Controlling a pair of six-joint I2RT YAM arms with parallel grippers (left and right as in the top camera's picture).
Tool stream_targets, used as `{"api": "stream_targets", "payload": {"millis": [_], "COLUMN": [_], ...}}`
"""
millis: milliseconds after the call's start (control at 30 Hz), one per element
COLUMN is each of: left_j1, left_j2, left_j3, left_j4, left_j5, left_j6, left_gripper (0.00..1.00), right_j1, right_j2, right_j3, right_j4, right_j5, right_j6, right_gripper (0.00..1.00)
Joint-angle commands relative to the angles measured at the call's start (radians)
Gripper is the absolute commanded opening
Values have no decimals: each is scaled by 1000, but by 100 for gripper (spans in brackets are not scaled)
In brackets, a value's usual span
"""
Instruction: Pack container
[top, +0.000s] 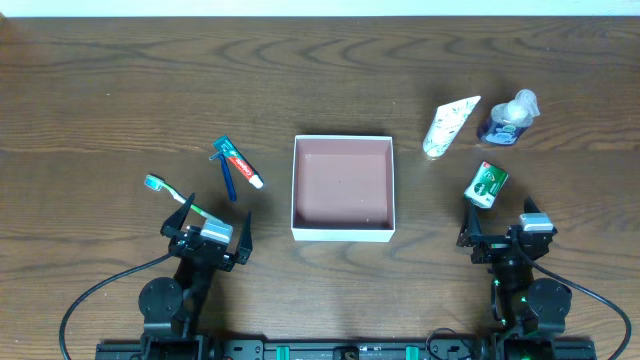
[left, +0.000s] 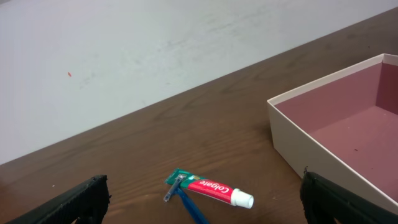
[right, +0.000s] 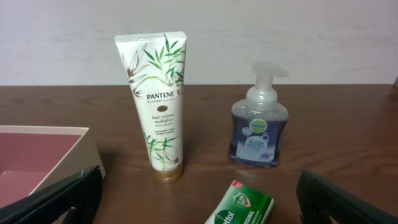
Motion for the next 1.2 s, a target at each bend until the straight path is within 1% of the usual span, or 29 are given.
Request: {"api": "stream_targets", "payload": {"millis": [0,600,733,867,933,1000,1033,1100,1167], "left_j1": [5,5,5,5,5,5,5,5,5], "left_j2": [3,3,3,3,3,3,3,3,3], "left_j3": [-18,-18,-18,-18,-18,-18,-18,-18,-18], "left_j4": [-37,-37,-37,-37,-37,-37,-37,-37,-37], "left_j5": [2,2,2,2,2,2,2,2,2], "left_j6": [-5,-5,-5,-5,-5,-5,-5,-5,-5], "left_gripper": [98,98,98,98,98,98,98,98,98], "right_j1": [-6,-6,-6,-6,-6,-6,-6,-6,-6], "right_j2": [-9,-9,-9,-9,-9,-8,-5,11,46], "right_j3": [-2,-2,-2,-2,-2,-2,-2,18,69], "right_j4": [-5,-5,16,16,23,89,130,187,183], "right_j5": [13,13,58,-35,-138,-293,-340,-369,-369], "right_j6": [-13,-13,-12,2,13,-14,-31,-39,-39], "right_gripper": [99,99,99,99,99,99,99,99,99]}}
